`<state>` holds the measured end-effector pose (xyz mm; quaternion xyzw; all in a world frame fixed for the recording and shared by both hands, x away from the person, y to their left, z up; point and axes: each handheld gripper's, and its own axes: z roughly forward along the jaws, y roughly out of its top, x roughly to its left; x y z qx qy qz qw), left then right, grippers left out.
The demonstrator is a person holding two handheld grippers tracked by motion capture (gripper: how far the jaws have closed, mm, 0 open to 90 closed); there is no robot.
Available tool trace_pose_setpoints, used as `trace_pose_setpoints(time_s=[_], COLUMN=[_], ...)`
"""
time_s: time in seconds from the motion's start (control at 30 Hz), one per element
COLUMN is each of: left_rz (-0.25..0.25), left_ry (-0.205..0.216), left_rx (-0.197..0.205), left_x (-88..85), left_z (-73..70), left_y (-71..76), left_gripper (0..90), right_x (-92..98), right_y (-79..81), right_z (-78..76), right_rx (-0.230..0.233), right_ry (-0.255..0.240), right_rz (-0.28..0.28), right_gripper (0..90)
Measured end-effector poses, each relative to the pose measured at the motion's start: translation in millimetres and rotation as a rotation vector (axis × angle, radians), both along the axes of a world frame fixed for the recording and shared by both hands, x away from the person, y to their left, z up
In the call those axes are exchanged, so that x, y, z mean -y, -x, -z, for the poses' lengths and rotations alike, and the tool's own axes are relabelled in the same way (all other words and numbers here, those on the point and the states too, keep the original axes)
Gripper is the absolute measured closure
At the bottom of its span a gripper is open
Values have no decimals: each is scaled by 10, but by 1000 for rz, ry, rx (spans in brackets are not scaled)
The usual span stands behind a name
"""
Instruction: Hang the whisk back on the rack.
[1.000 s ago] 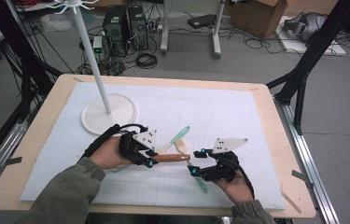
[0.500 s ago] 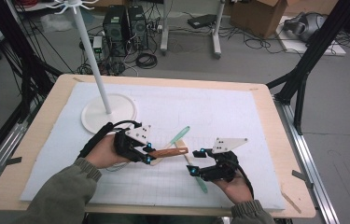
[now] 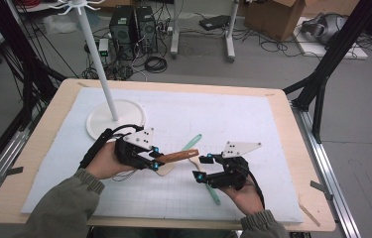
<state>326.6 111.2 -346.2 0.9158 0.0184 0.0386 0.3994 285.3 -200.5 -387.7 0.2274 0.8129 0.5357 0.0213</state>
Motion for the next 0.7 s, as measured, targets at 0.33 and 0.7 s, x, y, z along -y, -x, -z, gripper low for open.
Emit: trace_pose_setpoints(time_s=[0.33,0.7], left_rz=[-27,-45], left_ry=[40,80], left_rx=[8,1], left_x=[-51,-111], left_z=[11,-6], left_y=[47,50], left_gripper=[715,715], right_x=[-107,-149], right_y=[-34,-65], right_z=[-52,-73], right_rx=[-5,2], right_ry=[-36,-41], right_rz=[1,1], right_gripper=[371,370])
